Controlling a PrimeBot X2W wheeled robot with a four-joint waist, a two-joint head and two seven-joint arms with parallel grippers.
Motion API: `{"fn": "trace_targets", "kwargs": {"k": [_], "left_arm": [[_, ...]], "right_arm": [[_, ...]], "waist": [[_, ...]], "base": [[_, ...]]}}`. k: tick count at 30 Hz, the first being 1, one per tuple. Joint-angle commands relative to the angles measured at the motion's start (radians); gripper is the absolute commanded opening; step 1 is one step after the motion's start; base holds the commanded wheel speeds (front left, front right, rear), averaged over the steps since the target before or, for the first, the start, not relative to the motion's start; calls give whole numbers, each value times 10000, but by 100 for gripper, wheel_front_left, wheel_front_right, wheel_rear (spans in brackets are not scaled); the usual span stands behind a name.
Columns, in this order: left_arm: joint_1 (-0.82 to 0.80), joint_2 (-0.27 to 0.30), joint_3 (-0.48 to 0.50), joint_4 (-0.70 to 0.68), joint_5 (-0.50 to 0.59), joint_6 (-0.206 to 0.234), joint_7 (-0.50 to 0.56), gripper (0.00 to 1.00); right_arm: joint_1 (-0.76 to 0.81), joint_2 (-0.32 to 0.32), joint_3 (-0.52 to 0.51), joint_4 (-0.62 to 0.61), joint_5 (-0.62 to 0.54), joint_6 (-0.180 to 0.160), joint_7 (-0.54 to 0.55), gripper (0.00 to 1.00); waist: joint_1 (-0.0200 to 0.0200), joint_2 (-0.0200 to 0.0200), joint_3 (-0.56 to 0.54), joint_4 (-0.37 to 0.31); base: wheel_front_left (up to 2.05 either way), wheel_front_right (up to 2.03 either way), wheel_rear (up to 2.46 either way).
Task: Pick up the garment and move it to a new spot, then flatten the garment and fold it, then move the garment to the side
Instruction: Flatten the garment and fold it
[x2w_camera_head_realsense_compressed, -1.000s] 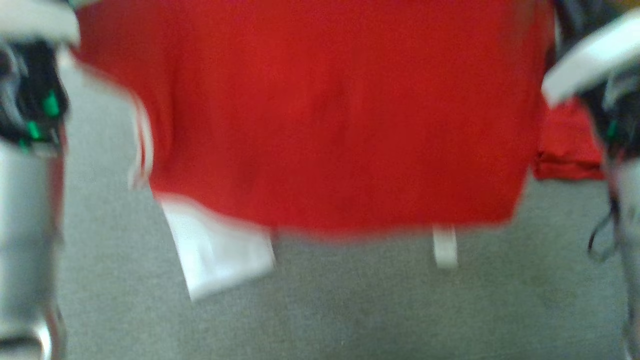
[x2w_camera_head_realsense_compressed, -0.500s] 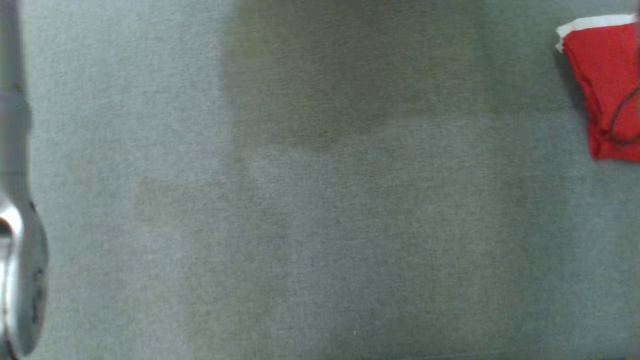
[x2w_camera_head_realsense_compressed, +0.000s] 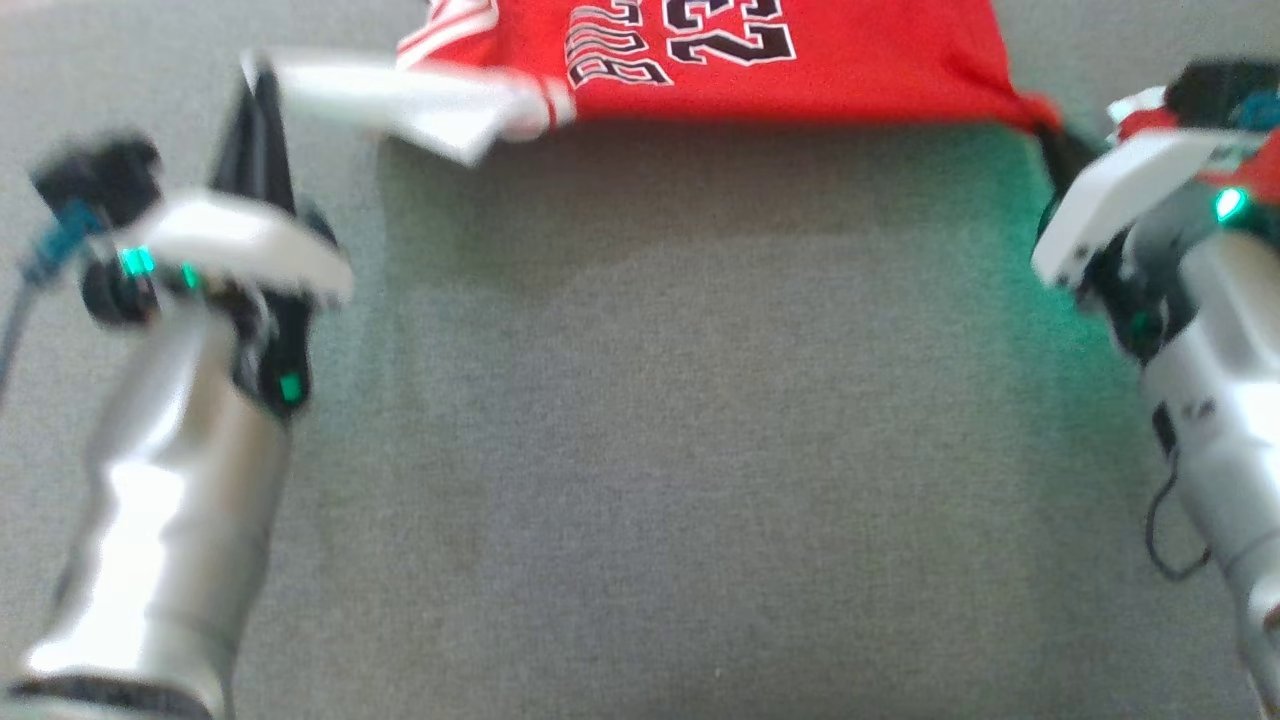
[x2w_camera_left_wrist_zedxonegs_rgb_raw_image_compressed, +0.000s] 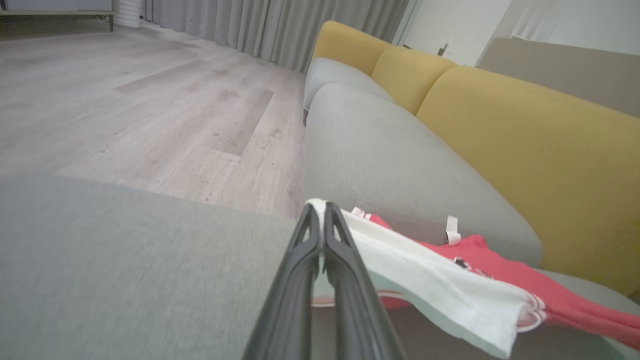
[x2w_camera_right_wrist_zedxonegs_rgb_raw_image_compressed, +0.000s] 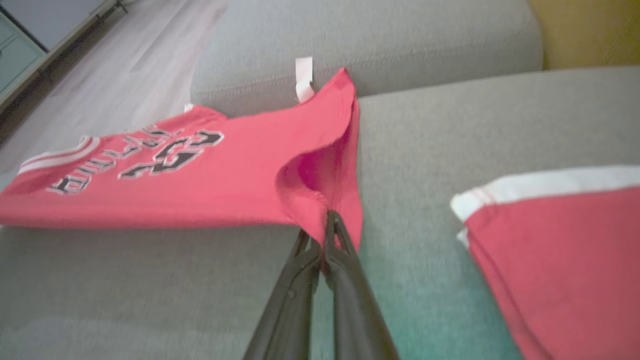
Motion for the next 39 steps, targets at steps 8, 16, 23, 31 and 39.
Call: {"fn": "trace_targets", "kwargs": {"k": [8,16,23,31,39], "left_arm": [[2490,740,146,-1366,-490,-63,-55,0],[4674,1077,176,-3491,-784,527,521,0],[6571,1323,189,-5368,-981,1225,1000,0],[8535,1752,154,-8169,-1132,2175,1836,0],[9773,2224,-37,-10018,-1184,2699,2637,0]], "right_arm": [[1519,-748,1191,-1142,715,-7,326,0],[2843,-1347,1908,-2319,1366,-7,659,0],[4063,-1721,2260,-3209,2010,-7,1160,0],[5296,-2352,2119,-4707,2683,-7,2141,0],[6401,-2880,1378,-6138,2645,-7,3095,0]], "waist": [[1,0,-1267,-168],[1,0,-2174,-344],[1,0,-3207,-392],[1,0,-3506,-278],[1,0,-3378,-252]], "base": [[0,0,0],[0,0,0],[0,0,0],[0,0,0],[0,0,0]]}}
